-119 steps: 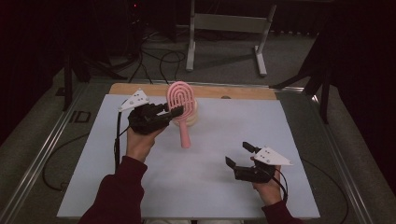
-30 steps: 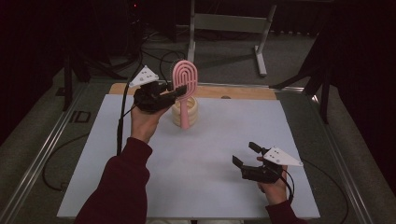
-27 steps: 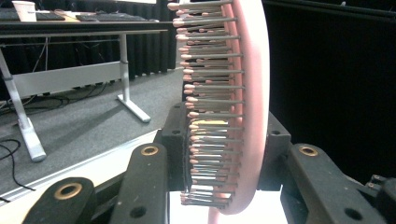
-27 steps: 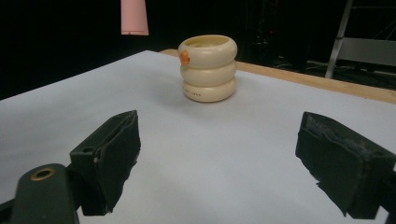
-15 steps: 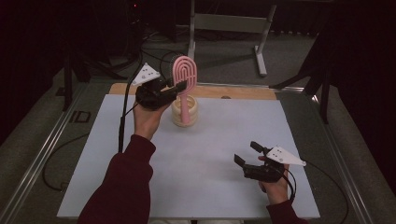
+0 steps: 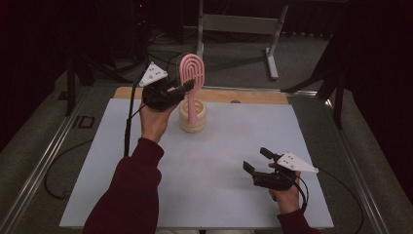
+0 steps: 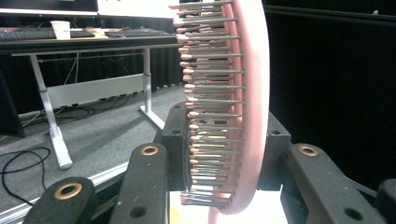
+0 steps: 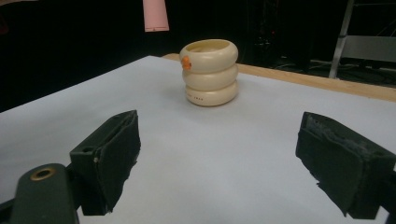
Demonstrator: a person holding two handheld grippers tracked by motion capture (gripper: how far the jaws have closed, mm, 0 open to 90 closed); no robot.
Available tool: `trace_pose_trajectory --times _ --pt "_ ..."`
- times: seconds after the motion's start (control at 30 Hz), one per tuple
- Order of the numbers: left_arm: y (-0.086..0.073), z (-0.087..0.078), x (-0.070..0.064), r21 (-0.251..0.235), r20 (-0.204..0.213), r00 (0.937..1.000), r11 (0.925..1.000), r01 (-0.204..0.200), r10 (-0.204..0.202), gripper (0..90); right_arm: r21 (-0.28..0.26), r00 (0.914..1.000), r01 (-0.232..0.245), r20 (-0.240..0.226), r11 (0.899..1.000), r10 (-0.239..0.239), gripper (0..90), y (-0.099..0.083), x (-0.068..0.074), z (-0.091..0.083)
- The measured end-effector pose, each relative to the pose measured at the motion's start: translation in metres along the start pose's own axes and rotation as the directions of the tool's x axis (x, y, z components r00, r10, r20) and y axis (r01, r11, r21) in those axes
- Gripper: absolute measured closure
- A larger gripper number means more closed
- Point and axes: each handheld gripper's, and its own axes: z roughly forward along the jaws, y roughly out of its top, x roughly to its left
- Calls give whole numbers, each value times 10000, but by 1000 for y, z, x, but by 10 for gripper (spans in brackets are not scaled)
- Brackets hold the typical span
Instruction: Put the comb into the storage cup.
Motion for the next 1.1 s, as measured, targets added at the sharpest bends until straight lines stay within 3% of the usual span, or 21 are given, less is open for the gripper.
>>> trace_pose_trajectory --times 0.17,0.8,1.1 --pt "2 2 1 -3 -139 9999 10000 -92 92 645 71 10000 -5 19 10000 4 139 0 0 0" --pt "-1 15 16 -96 -596 9979 9996 254 -259 645 40 9998 -13 193 10000 13 138 0 -4 -1" --pt "-3 27 17 53 -910 9958 9999 125 -119 645 -77 9996 -54 286 10000 56 136 1 -6 -3"
